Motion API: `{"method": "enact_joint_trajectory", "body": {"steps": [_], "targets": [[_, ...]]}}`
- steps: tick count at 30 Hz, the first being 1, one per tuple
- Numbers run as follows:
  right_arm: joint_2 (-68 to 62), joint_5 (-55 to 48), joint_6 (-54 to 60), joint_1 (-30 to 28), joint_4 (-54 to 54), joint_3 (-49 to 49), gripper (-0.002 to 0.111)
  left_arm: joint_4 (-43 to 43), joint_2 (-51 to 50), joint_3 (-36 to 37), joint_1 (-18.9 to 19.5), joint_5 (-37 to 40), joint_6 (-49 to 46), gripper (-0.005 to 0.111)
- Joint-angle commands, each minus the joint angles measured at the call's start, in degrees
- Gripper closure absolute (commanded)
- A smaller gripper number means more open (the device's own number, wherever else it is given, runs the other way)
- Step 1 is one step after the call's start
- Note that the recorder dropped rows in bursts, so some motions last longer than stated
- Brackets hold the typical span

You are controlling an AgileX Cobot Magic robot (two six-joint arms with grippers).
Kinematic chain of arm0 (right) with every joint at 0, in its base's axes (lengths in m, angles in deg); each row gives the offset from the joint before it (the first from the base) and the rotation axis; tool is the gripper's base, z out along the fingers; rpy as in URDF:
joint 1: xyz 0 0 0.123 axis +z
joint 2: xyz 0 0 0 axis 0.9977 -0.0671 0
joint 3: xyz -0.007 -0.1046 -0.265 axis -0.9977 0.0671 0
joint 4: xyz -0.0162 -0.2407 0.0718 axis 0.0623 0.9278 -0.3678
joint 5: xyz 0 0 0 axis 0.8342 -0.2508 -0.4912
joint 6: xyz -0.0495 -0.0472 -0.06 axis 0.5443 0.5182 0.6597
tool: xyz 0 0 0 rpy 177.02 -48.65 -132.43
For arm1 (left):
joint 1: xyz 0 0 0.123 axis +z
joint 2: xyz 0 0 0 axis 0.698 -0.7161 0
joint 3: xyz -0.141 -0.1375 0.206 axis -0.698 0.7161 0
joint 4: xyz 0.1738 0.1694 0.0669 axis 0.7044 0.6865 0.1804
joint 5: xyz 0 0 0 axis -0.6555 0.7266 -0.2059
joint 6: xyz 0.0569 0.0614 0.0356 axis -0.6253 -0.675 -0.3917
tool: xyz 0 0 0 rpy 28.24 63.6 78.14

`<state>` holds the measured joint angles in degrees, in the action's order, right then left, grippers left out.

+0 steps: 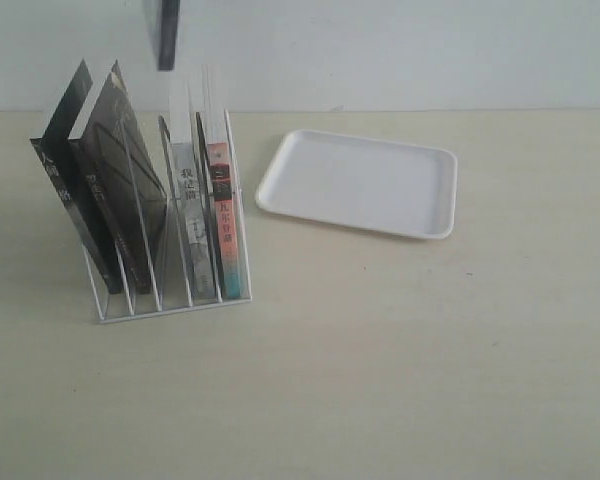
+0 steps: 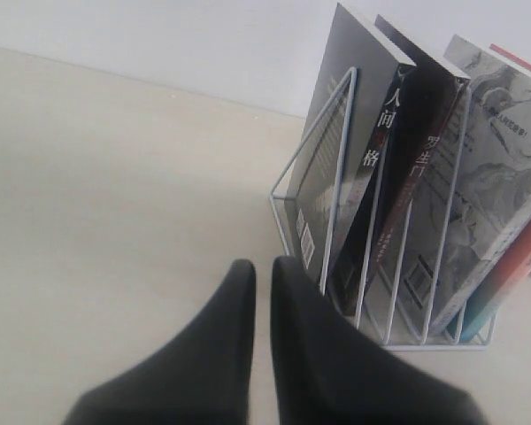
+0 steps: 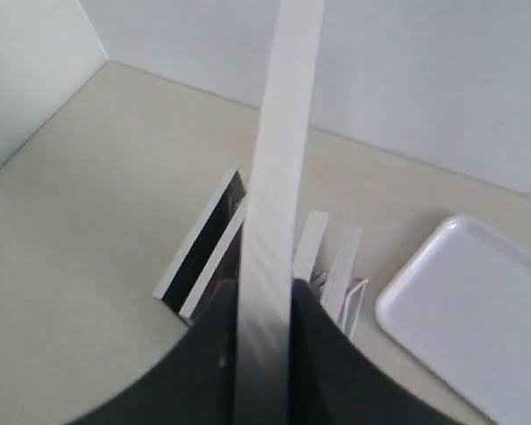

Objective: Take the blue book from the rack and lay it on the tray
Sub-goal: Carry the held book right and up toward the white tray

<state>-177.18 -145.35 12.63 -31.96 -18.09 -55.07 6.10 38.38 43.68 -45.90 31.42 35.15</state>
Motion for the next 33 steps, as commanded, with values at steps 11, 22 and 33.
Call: {"method": "enact_joint_trajectory", "body": {"steps": [11,22,33], "targets": [[12.32,1.17,6.65,-0.56,17.36,-0.32,0.108,-0.21,0.13,0.22,-0.26,-0.54,0.2,0.101],[19.61,1.17,8.02,-0.56,23.63,8.01,0.108,-0.21,0.13,0.22,-0.26,-0.54,0.2,0.101],[35.96,1.17,-10.02,-0.56,34.17,49.87,0.108,-0.21,0.13,0.22,-0.26,-0.54,0.2,0.101]]}}
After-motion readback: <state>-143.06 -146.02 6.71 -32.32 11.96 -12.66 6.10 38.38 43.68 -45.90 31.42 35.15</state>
